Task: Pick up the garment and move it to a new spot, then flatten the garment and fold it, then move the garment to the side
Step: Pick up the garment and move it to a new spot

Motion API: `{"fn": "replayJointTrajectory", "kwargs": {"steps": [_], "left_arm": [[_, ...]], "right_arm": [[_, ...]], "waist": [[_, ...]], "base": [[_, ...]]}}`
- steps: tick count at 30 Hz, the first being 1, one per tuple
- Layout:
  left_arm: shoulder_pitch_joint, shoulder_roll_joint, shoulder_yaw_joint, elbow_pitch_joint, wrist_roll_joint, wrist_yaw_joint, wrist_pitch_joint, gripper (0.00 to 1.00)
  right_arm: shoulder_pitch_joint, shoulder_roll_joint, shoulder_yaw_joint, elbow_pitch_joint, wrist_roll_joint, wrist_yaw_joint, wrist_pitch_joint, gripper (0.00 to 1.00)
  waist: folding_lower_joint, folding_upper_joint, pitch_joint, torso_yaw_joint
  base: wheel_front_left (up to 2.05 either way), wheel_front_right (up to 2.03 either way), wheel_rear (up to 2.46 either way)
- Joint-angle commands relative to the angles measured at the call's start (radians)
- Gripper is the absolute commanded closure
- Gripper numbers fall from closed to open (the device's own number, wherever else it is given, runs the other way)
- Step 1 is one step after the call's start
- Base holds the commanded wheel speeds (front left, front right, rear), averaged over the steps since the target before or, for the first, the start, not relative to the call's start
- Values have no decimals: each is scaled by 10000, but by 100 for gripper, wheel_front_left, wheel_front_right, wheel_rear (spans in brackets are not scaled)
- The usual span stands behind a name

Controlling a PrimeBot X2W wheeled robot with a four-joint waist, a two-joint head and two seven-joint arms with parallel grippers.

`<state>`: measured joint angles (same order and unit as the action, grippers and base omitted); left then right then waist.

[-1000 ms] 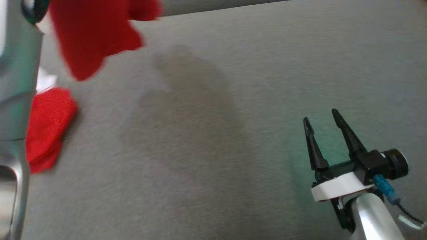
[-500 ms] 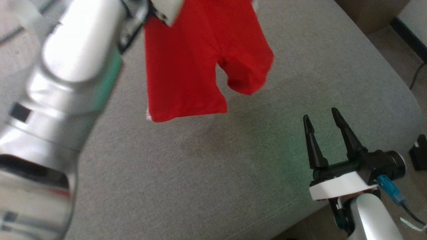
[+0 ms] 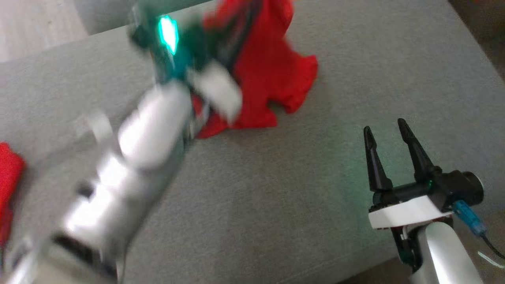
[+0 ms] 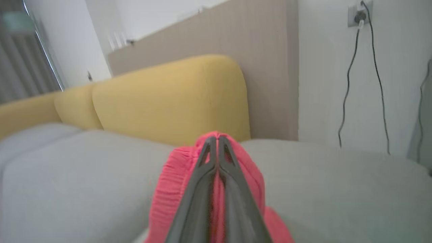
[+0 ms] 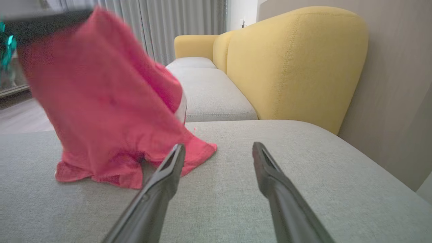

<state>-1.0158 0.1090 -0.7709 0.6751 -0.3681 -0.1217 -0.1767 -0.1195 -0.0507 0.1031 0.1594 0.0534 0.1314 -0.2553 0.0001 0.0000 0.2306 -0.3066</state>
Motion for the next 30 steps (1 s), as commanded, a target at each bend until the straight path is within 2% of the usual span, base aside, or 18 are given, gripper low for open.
{"fn": "replayJointTrajectory", "kwargs": {"steps": [1, 6, 7, 8, 9, 13, 16, 22, 26, 30], "left_arm": [[970, 337, 52, -496, -127, 176, -233, 100], [4337, 485, 115, -1190, -893, 819, -634, 100], [4838, 490, 17, -1318, -934, 800, -689, 88], [5306, 434, -22, -1474, -1077, 711, -738, 41], [5713, 366, 25, -1596, -1240, 690, -775, 0], [6574, 188, 156, -2102, -1371, 655, -836, 0], [7202, 17, 744, -2948, -1135, 859, -845, 0], [8879, -248, 3063, -4681, -180, 1711, -848, 0], [9884, -450, 4631, -5673, 481, 1973, -849, 0], [10560, -559, 5399, -6278, 1015, 2002, -849, 0]], "right_arm": [[-66, 4, 77, -340, -54, -7, -65, 0], [240, 4, -278, -321, -322, -7, -65, 0], [311, 4, -319, -296, -385, -7, -65, 0], [385, 4, -351, -268, -445, -7, -65, 0], [462, 4, -373, -238, -506, -7, -65, 0], [698, 4, -503, -220, -653, -7, -65, 0], [895, 4, -596, -172, -693, -7, -65, 0], [1300, 5, -703, -119, -512, -7, -65, 0], [1643, 5, -915, -266, -271, -7, -65, 0], [2034, 5, -934, -509, -6, -7, -65, 0]], "waist": [[-1, 0, -34, 311], [-1, 0, -222, 824], [-1, 0, -271, 933], [-1, 0, -327, 1040], [-1, 0, -394, 1142], [-1, 0, -573, 1459], [-1, 0, -782, 1752], [-1, 0, -1489, 2068], [-1, 0, -1910, 2249], [-1, 0, -2142, 2516]], "base": [[0, 0, 0], [0, 0, 0], [0, 0, 0], [0, 0, 0], [0, 0, 0], [0, 0, 0], [0, 0, 0], [0, 0, 0], [0, 0, 0], [0, 0, 0]]}}
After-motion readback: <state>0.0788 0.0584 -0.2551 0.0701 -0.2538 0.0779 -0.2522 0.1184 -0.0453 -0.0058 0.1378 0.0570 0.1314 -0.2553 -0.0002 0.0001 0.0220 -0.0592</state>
